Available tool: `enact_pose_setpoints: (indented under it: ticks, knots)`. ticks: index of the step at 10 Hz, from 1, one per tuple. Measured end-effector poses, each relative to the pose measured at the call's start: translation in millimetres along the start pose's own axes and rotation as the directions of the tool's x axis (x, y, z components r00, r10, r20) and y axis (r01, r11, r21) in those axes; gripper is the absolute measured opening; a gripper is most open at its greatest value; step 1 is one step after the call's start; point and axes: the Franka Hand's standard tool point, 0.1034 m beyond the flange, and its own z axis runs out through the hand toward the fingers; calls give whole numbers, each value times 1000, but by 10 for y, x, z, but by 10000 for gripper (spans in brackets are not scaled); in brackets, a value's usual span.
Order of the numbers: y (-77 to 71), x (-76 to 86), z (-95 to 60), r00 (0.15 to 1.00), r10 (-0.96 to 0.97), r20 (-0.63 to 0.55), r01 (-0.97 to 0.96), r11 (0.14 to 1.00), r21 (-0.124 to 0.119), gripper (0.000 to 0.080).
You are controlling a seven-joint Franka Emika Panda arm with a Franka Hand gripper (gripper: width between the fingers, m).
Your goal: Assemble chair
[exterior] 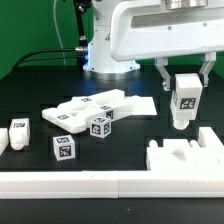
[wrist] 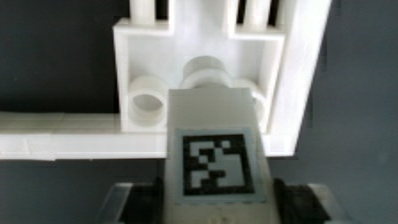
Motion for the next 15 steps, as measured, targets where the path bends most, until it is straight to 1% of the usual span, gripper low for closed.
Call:
enact_pose_setpoints:
  ticks: [1,2,3,4,5,6,9,11,12,13,15]
  knots:
    - [5,13,8,999,-1,-39,1,1000,-2,284]
    - [12,72,0,991,-3,-137,3,1000,-6,284]
    - [-9,68,52,971,-17,-238,14,1000,-12,284]
    - [-126,89,84,955,-26,-296,24,1000,-8,284]
    - [-232,120,118,936,-51,-348,50,999,-10,284]
    - [-213,98,186,931,-71,-357,68,997,-21,284]
    - [-234,91,196,936,-78,-344,76,997,-21,284]
    - [-367,142,260,939,-100,-328,98,995,-21,284]
    - [-367,152,304,940,-104,-326,102,994,-24,284]
    - [-337,122,361,943,-103,-318,100,995,-26,284]
    - [-323,85,406,944,-104,-312,101,995,-27,284]
